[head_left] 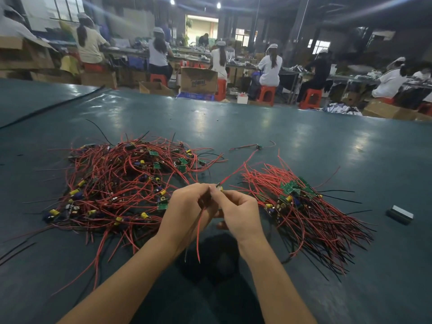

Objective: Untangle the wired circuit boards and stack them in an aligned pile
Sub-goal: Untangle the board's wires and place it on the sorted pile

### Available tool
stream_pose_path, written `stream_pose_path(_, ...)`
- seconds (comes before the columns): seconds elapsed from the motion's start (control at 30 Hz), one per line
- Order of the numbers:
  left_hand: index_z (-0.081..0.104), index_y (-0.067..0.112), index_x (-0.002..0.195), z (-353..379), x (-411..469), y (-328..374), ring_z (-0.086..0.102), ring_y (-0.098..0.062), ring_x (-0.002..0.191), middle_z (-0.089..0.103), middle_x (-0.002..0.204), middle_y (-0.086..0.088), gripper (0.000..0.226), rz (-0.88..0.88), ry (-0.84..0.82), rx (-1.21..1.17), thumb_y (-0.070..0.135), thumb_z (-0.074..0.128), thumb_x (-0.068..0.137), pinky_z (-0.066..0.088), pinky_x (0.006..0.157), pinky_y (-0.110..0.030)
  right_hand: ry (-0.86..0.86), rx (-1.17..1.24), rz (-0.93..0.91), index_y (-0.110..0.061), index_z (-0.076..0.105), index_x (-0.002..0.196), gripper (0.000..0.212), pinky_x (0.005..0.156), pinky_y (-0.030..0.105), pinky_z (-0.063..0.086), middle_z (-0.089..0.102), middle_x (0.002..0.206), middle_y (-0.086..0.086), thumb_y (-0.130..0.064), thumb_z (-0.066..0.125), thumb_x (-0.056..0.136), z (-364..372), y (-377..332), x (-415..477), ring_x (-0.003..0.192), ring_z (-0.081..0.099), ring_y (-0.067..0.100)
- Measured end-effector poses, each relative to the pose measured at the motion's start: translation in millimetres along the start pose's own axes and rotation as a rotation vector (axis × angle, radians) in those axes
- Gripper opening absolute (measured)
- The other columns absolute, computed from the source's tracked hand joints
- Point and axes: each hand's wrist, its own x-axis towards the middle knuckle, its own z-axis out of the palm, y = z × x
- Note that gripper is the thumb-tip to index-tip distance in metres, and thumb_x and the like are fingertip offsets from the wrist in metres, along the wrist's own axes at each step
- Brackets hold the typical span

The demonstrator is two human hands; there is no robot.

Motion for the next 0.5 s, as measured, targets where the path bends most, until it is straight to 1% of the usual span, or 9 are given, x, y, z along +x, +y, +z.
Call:
stream_pose_path(0.07,0.070,0.002,0.109,-2.3,0.5,-1.9,0.060,-0.011,0.070,0.067,0.082,0.000,0.031,0.070,-0.078,0.043,0.010,0.078,0.080,0.051,0.068,-0.024,0.031,0.066,-0.008,-0.021,0.075,0.063,0.023,0.044,0.021,0.048,0.072,0.064,-0.001,-0.031,0.078,0.083,-1.4,-0.8,0.7,0.057,0.065,0.008)
stream_pose_path(0.17,0.042,0.009,0.146,-5.1,-0.4,-7.1,0.058,-0.011,0.079,0.066,0.092,0.005,0.072,0.015,-0.258,0.077,0.017,0.076,0.083,0.051,0.076,-0.029,0.101,0.182,0.001,-0.022,0.076,0.061,0.023,0.048,0.022,0.052,0.072,0.065,0.001,-0.024,0.077,0.084,-6.5,-6.6,3.0,0.057,0.068,0.012)
stream_pose_path(0.2,0.036,0.015,0.150,-5.1,-0.9,-9.3,0.054,-0.010,0.075,0.063,0.089,0.011,0.077,-0.001,-0.289,0.126,0.020,0.074,0.084,0.050,0.073,-0.030,0.137,0.237,0.008,-0.020,0.076,0.061,0.024,0.047,0.022,0.051,0.071,0.065,0.002,-0.021,0.077,0.085,-9.8,-8.4,5.0,0.056,0.068,0.013)
stream_pose_path(0.27,0.041,0.026,0.148,-4.9,-1.4,-12.4,0.053,-0.010,0.074,0.060,0.086,0.017,0.068,-0.022,-0.290,0.248,0.026,0.070,0.086,0.049,0.070,-0.032,0.205,0.297,-0.011,-0.013,0.071,0.062,0.025,0.043,0.022,0.050,0.067,0.061,0.002,-0.015,0.074,0.087,-19.5,-12.7,9.1,0.049,0.066,0.016)
stream_pose_path(0.3,0.048,0.028,0.143,-5.8,-1.0,-13.4,0.056,-0.011,0.078,0.061,0.088,0.016,0.058,-0.035,-0.271,0.300,0.027,0.067,0.087,0.049,0.071,-0.031,0.254,0.214,-0.067,-0.013,0.069,0.063,0.025,0.043,0.024,0.050,0.065,0.058,0.000,-0.014,0.073,0.088,-25.8,-14.0,10.1,0.047,0.065,0.016)
stream_pose_path(0.33,0.052,0.028,0.138,-6.6,-0.4,-14.6,0.059,-0.013,0.085,0.062,0.093,0.014,0.051,-0.058,-0.255,0.345,0.029,0.064,0.089,0.049,0.074,-0.031,0.308,0.021,-0.154,-0.013,0.068,0.064,0.026,0.047,0.027,0.051,0.064,0.056,-0.002,-0.017,0.072,0.089,-33.4,-13.6,11.0,0.048,0.065,0.017)
stream_pose_path(0.4,0.053,0.026,0.136,-6.6,0.1,-20.1,0.058,-0.016,0.101,0.062,0.109,0.008,0.046,-0.121,-0.255,0.451,0.031,0.058,0.091,0.045,0.087,-0.032,0.386,-0.537,-0.302,-0.015,0.064,0.066,0.027,0.058,0.030,0.047,0.066,0.063,-0.001,-0.029,0.069,0.089,-49.0,-10.9,10.2,0.061,0.063,0.024)
stream_pose_path(0.43,0.051,0.026,0.137,-5.9,0.0,-24.1,0.054,-0.018,0.110,0.059,0.118,0.006,0.047,-0.161,-0.266,0.516,0.033,0.056,0.091,0.041,0.094,-0.034,0.409,-0.768,-0.309,-0.017,0.062,0.068,0.027,0.058,0.030,0.041,0.066,0.070,0.002,-0.033,0.067,0.089,-55.5,-9.5,9.0,0.067,0.058,0.026)
stream_pose_path(0.5,0.046,0.028,0.139,-4.4,-0.9,-32.1,0.045,-0.021,0.122,0.050,0.131,0.003,0.049,-0.247,-0.281,0.624,0.037,0.053,0.091,0.034,0.102,-0.037,0.417,-0.983,-0.209,-0.020,0.063,0.075,0.024,0.057,0.028,0.034,0.064,0.083,0.006,-0.038,0.063,0.090,-62.2,-10.0,6.5,0.072,0.052,0.027)
